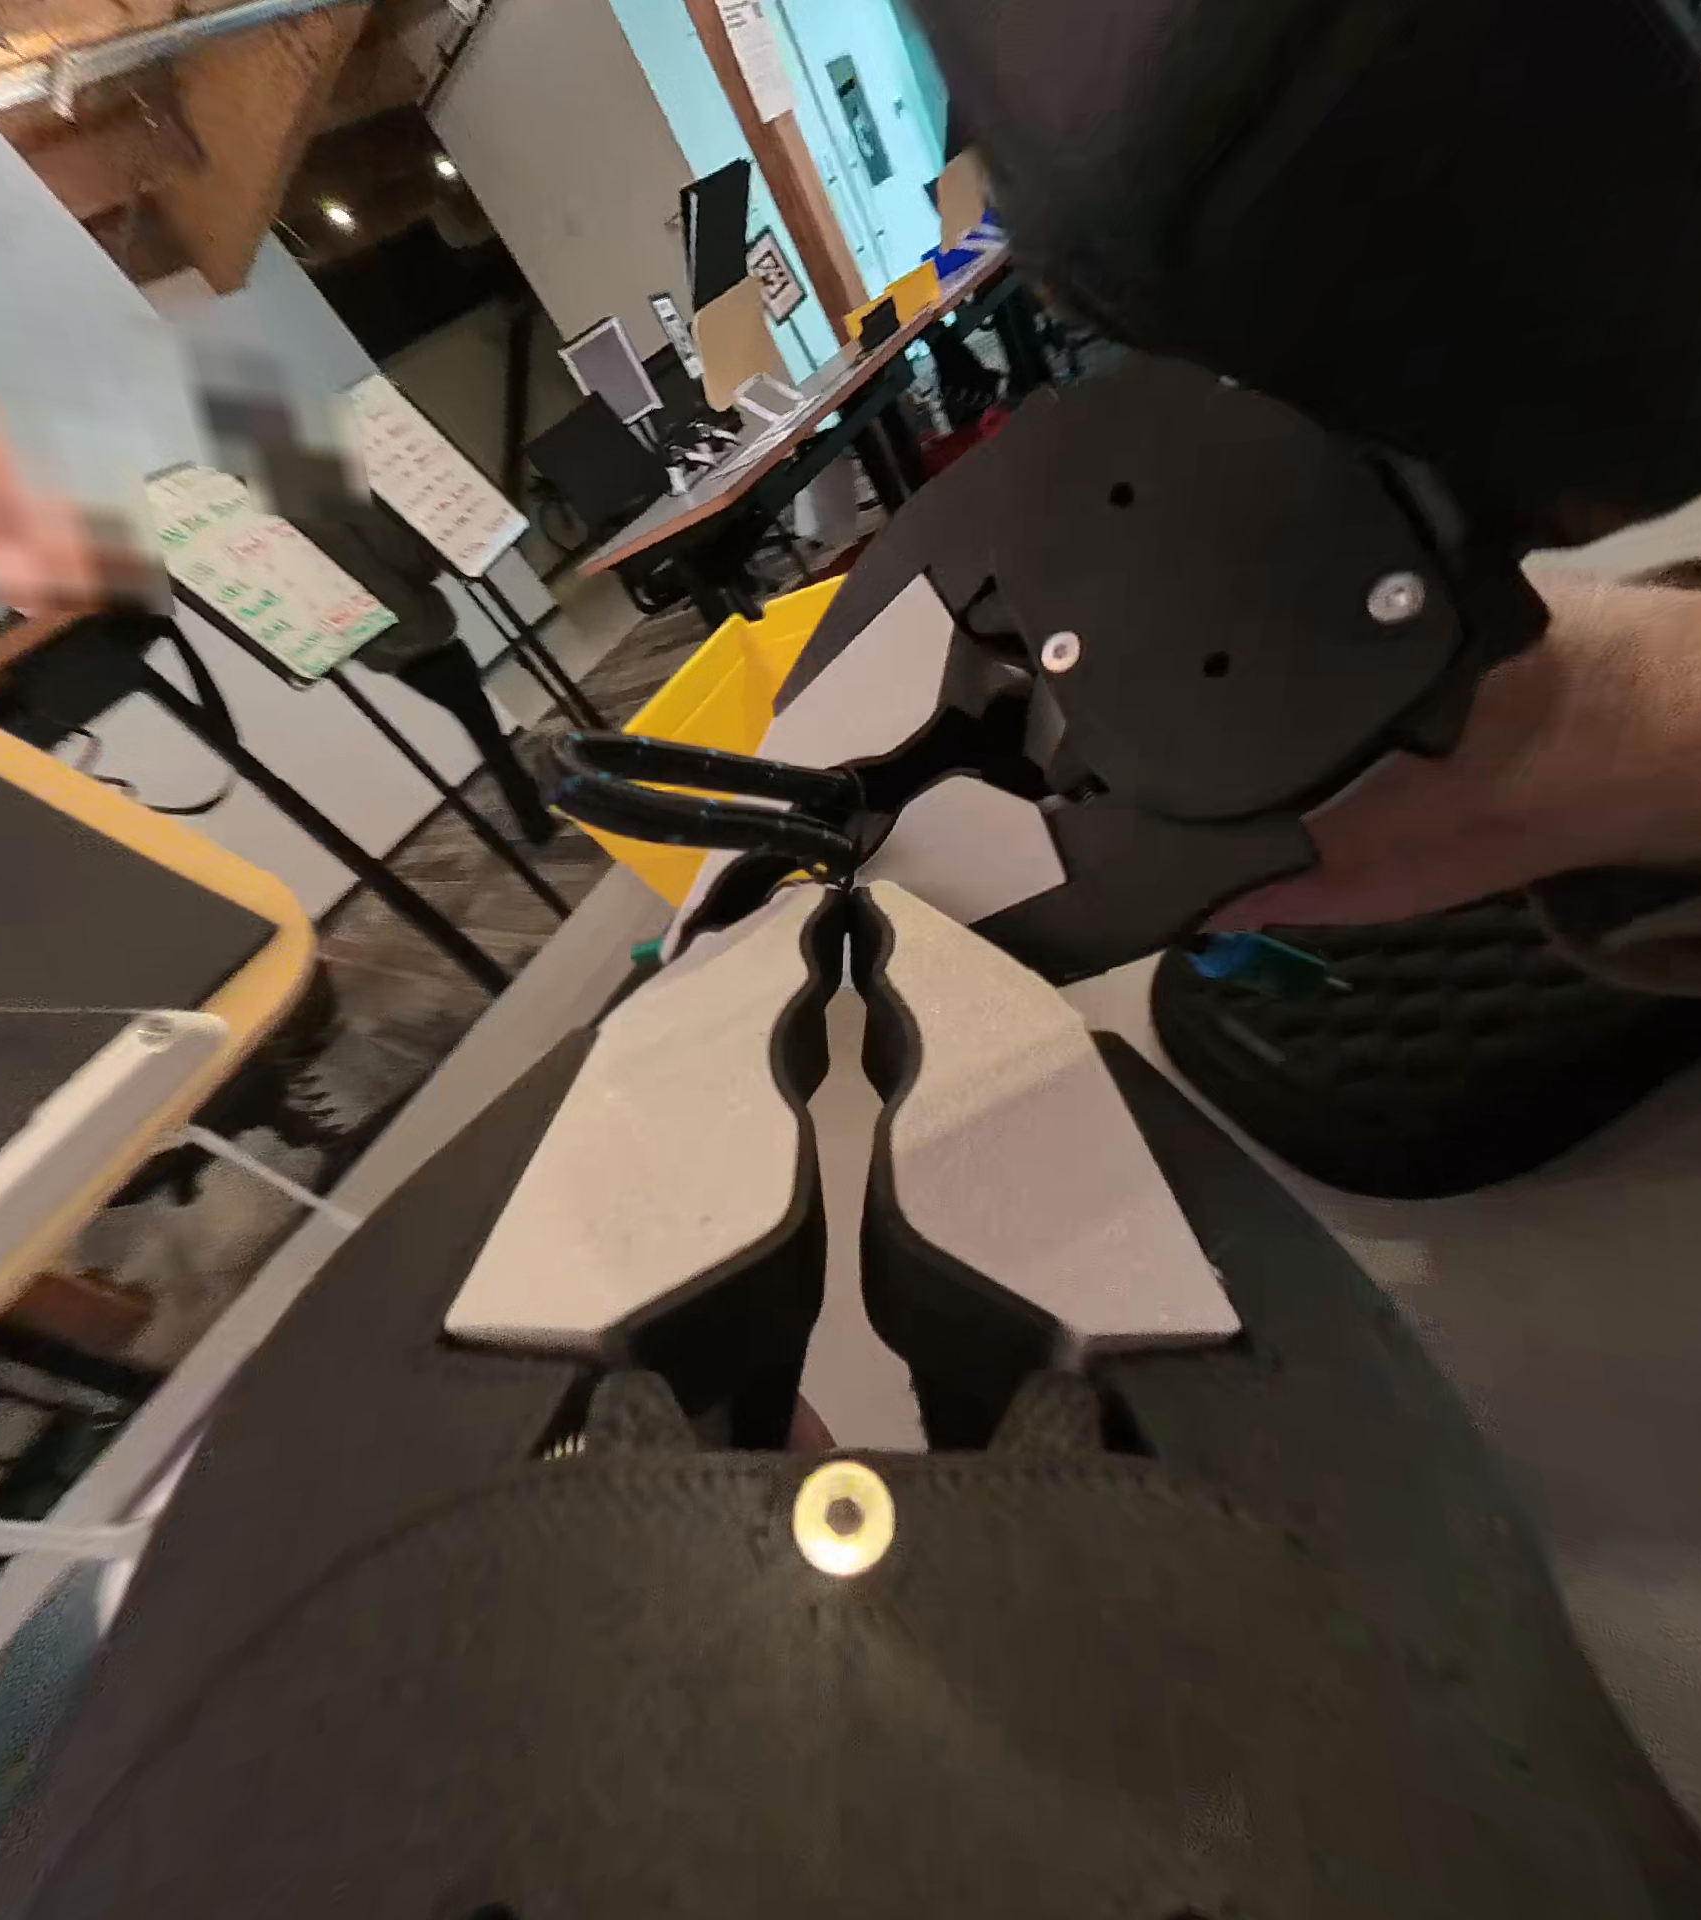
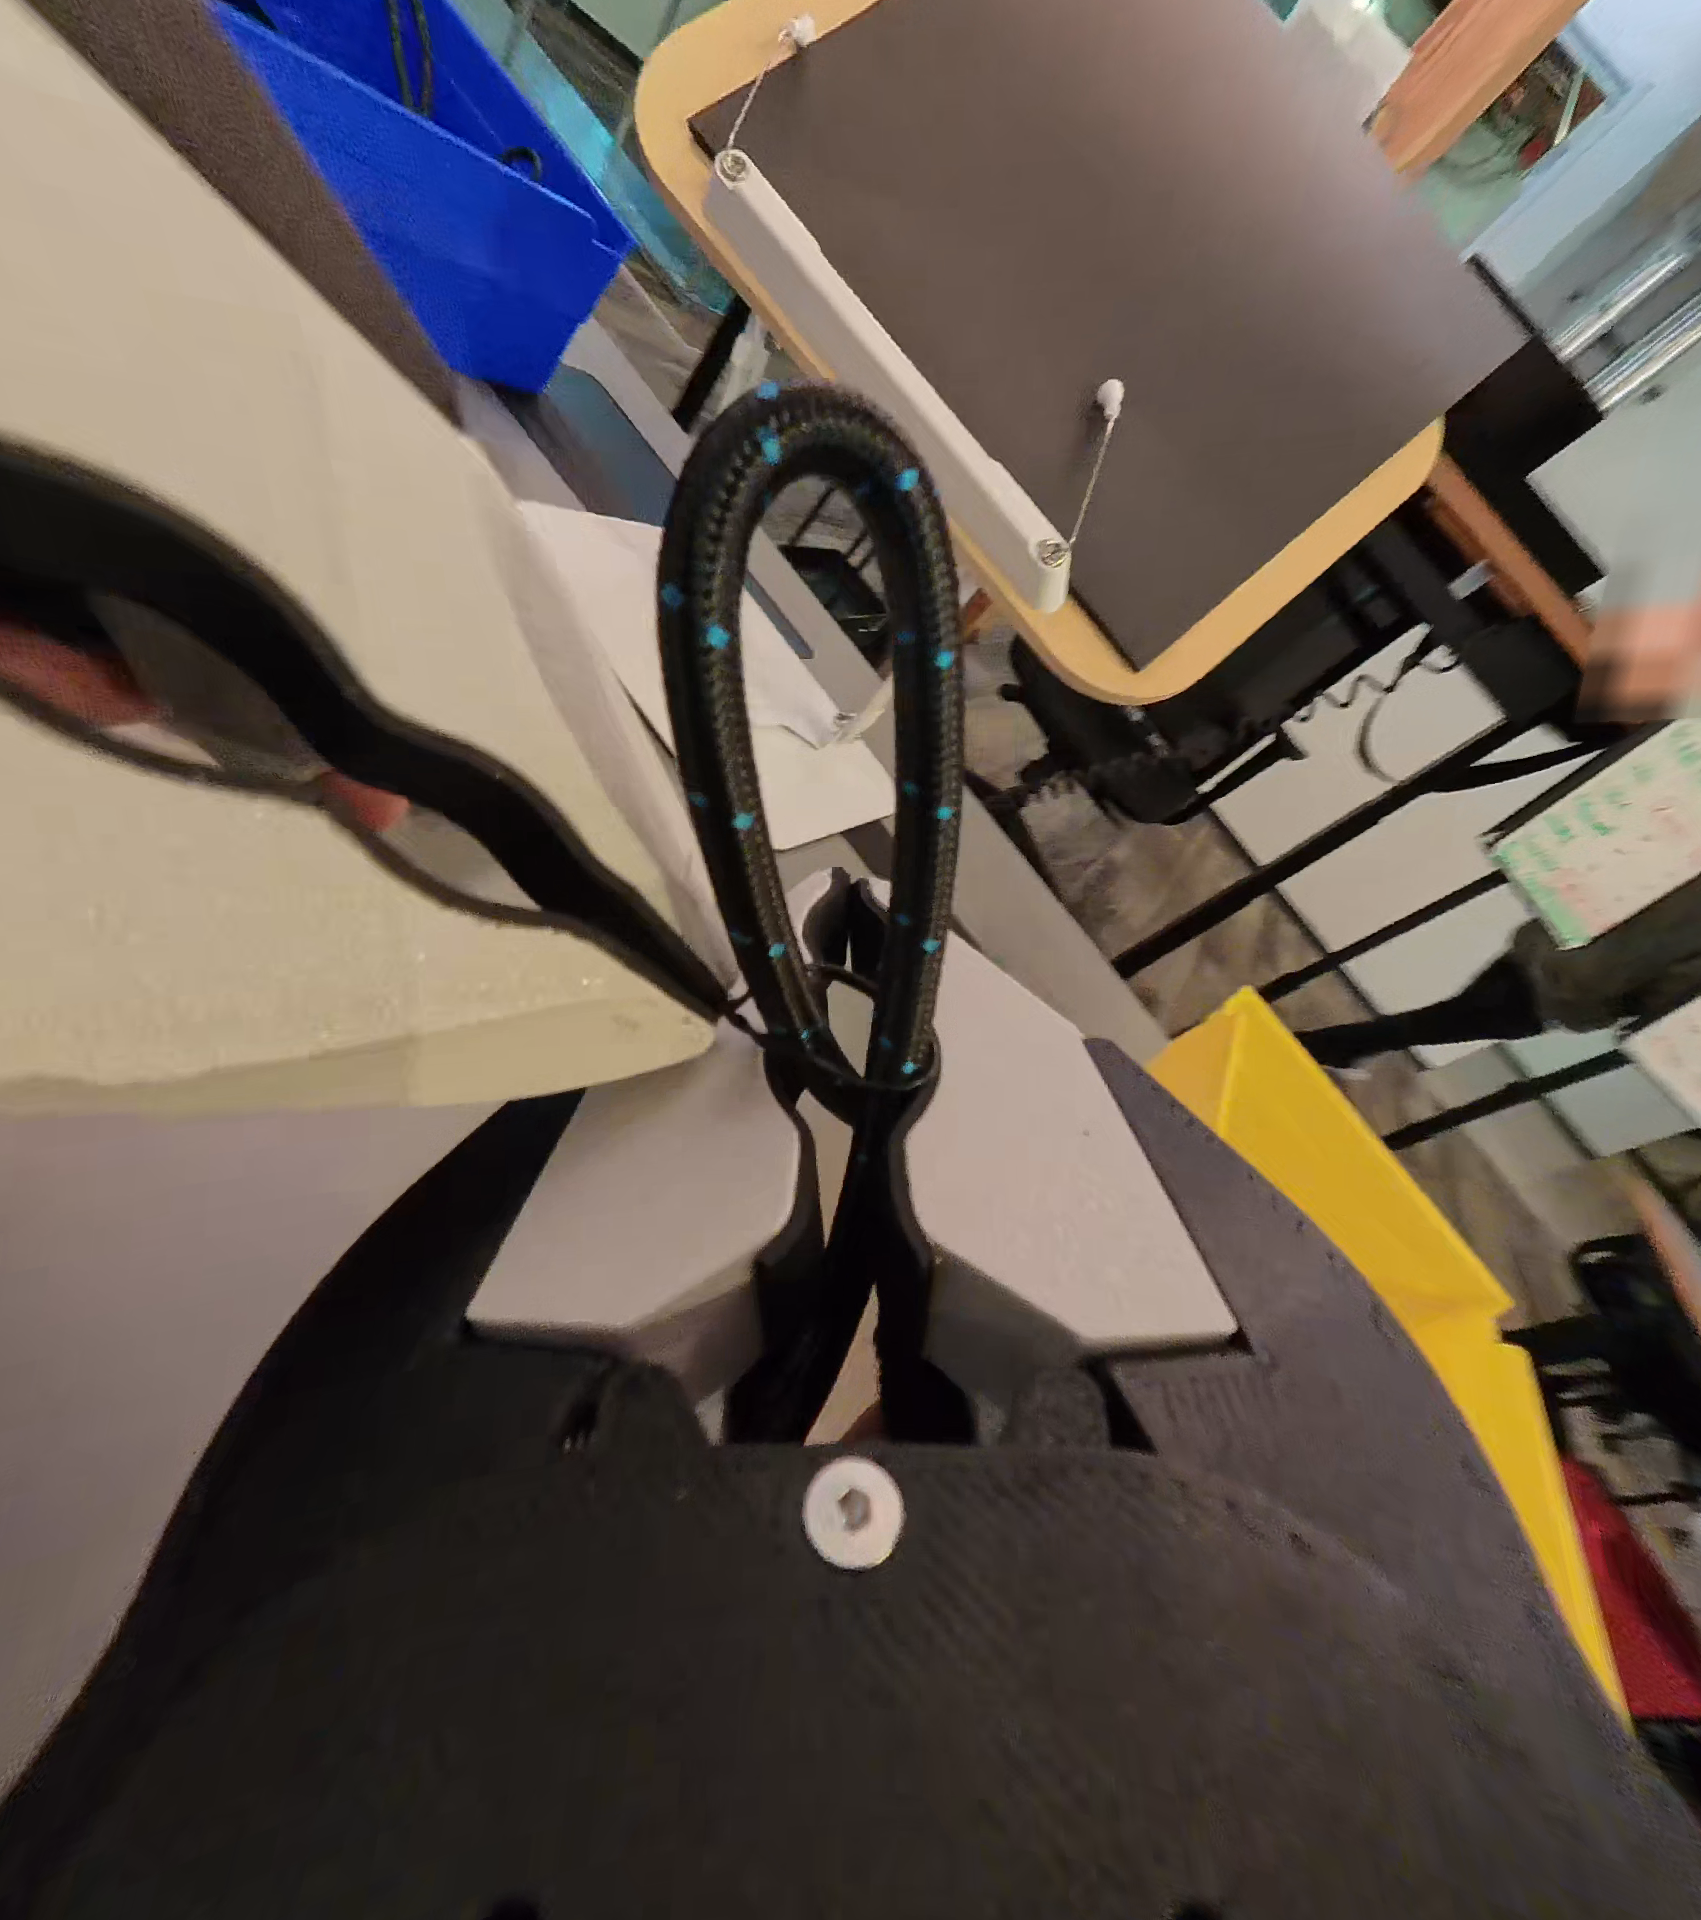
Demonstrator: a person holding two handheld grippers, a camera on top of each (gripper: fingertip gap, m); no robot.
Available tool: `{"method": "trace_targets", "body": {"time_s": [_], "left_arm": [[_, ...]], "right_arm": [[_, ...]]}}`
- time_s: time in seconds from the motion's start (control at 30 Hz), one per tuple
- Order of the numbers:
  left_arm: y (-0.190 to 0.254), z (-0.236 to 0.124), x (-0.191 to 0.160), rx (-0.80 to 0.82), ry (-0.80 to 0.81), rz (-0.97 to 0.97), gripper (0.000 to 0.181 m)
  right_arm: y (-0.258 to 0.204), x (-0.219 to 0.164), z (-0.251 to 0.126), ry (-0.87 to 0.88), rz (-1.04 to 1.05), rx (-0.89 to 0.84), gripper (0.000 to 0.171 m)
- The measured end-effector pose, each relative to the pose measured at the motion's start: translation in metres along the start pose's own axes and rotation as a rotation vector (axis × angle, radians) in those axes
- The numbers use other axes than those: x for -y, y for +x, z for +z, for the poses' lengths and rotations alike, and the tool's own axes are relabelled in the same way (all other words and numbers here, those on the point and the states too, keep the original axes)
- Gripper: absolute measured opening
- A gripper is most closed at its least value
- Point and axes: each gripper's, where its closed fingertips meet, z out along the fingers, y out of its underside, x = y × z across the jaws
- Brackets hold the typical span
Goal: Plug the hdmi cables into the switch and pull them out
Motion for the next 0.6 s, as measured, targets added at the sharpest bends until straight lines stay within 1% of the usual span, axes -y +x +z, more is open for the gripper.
{"method": "trace_targets", "body": {"time_s": [0.13,0.27,0.4,0.47,0.5,0.6], "left_arm": [[-0.001,0.0,0.001,0.119,-0.044,0.262,0.001],[-0.004,-0.001,-0.002,0.182,-0.089,0.471,0.001],[-0.008,-0.007,0.001,0.307,-0.077,0.805,0.001],[-0.005,-0.009,-0.002,0.291,-0.075,0.895,0.001],[-0.004,-0.009,-0.003,0.275,-0.073,0.934,0.001],[-0.004,-0.012,-0.007,0.23,-0.07,0.962,0.001]], "right_arm": [[-0.009,-0.003,0.001,-0.008,0.13,0.106,0.0],[-0.022,-0.007,0.002,-0.03,0.232,0.22,0.0],[-0.042,-0.003,-0.004,-0.019,0.411,0.425,0.0],[-0.051,-0.003,-0.007,-0.023,0.471,0.512,0.0],[-0.054,-0.003,-0.007,-0.022,0.474,0.522,0.0],[-0.055,-0.003,-0.003,-0.023,0.429,0.492,0.0]]}}
